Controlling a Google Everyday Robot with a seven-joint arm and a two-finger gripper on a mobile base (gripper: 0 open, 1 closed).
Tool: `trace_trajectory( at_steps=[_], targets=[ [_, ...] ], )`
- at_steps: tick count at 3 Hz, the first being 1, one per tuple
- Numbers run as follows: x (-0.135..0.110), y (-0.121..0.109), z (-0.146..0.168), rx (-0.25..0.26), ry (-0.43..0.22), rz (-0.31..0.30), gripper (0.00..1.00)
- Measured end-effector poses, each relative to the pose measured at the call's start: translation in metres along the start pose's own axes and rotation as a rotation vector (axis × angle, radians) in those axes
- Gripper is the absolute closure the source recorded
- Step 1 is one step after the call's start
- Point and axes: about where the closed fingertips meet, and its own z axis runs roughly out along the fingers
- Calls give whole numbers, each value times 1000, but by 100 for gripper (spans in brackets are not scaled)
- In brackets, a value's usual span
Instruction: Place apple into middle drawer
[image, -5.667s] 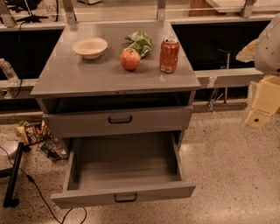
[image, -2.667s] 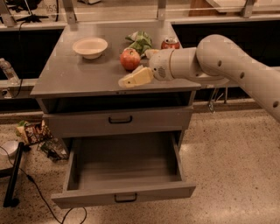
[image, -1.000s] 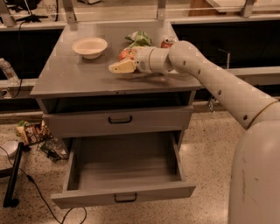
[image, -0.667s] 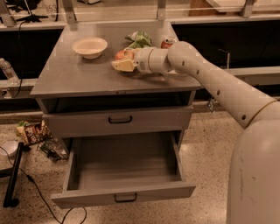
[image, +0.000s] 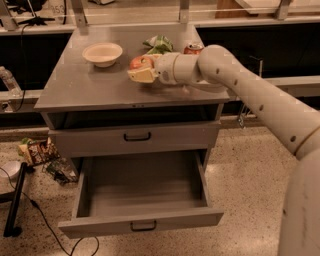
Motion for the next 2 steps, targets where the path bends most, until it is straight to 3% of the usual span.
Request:
trace_trajectory(
  at_steps=[1,2],
  targets=[
    [4,50,-29,-152,-1,10,100],
    [11,102,-77,-244,17,38,100]
  ],
)
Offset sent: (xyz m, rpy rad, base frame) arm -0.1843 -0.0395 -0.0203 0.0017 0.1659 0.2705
